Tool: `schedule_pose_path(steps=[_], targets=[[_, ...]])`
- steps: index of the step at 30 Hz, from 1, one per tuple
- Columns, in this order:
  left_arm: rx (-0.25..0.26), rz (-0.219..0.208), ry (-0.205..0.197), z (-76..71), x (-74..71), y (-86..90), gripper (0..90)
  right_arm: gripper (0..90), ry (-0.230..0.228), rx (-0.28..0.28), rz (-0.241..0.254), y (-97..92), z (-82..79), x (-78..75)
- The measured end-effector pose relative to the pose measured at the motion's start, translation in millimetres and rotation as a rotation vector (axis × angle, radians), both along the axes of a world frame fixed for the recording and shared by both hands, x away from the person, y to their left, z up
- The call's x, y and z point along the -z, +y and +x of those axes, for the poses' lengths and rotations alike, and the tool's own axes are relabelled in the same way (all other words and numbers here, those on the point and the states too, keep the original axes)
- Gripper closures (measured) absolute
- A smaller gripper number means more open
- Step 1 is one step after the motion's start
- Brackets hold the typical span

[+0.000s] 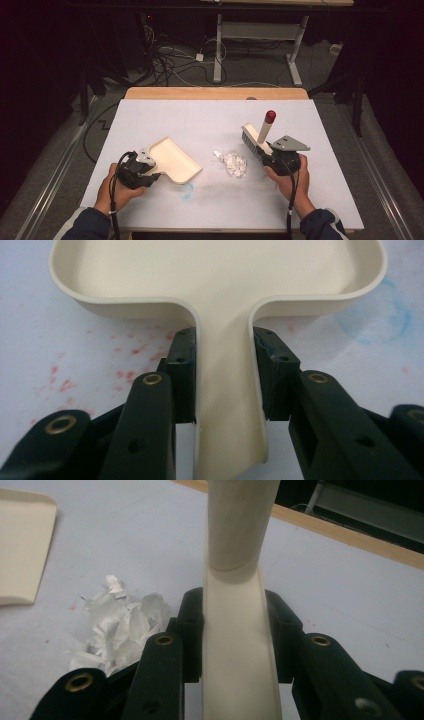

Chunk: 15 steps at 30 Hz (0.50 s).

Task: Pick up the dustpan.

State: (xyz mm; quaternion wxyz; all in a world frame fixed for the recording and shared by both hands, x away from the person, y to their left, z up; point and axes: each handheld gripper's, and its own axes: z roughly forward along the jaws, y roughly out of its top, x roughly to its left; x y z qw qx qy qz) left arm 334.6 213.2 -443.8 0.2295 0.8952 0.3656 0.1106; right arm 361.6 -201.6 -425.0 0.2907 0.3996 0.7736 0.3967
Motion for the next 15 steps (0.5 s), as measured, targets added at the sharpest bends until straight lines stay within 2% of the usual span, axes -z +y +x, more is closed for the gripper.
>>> schedule_pose_path(steps=[7, 12, 15], targets=[[0.072, 0.008, 0.014, -1.6, -3.5, -16.4, 63.9, 67.8, 0.005, -0.007, -0.007, 19.4, 2.4, 8.0], [0.138, 0.019, 0.025, -6.4, -6.7, -34.2, 63.9, 67.8, 0.008, -0.029, 0.02, 32.0, 0.9, 11.9], [0.152, 0.032, 0.028, -6.5, -7.9, -43.5, 63.8, 67.8, 0.011, -0.033, 0.021, 38.9, 0.1, 13.1]])
